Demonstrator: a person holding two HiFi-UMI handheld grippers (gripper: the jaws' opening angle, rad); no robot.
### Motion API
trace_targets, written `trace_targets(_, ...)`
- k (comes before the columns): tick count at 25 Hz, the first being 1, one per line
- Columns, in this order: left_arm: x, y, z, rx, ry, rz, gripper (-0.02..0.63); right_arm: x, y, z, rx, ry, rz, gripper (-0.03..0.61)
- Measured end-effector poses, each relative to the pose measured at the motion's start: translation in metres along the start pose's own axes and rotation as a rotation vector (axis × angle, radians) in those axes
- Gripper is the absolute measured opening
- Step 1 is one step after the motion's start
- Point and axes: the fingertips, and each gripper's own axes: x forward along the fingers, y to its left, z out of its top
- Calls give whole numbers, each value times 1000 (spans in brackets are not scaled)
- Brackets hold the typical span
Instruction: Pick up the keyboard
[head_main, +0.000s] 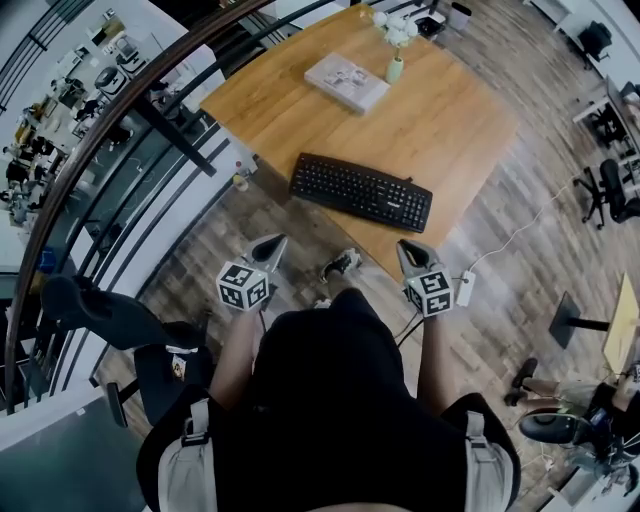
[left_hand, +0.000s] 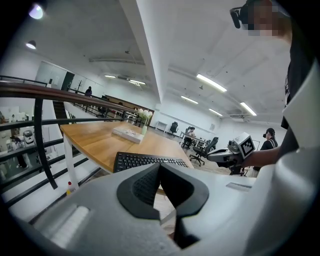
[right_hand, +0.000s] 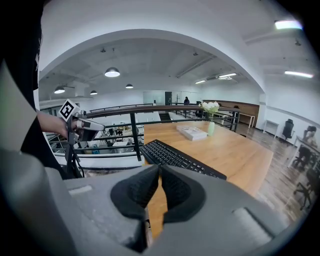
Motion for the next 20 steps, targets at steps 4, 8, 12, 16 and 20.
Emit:
trace_targets(4, 25, 9, 13, 6, 16, -7, 12, 14, -22, 4, 24, 10, -5, 21)
trace_targets(8, 47, 19, 24, 17, 38, -13, 12, 27, -41, 13, 49, 7, -9, 21)
trace_targets(12, 68, 27, 31, 23, 58, -24, 12, 39, -56, 17, 42, 22, -18, 21)
trace_targets(16, 90, 33, 34, 32, 85, -40, 12, 44, -71, 8, 71, 44, -29, 21)
trace_targets(20, 105, 39, 32, 27, 110, -44, 12, 46, -86, -2, 130, 53, -41, 21)
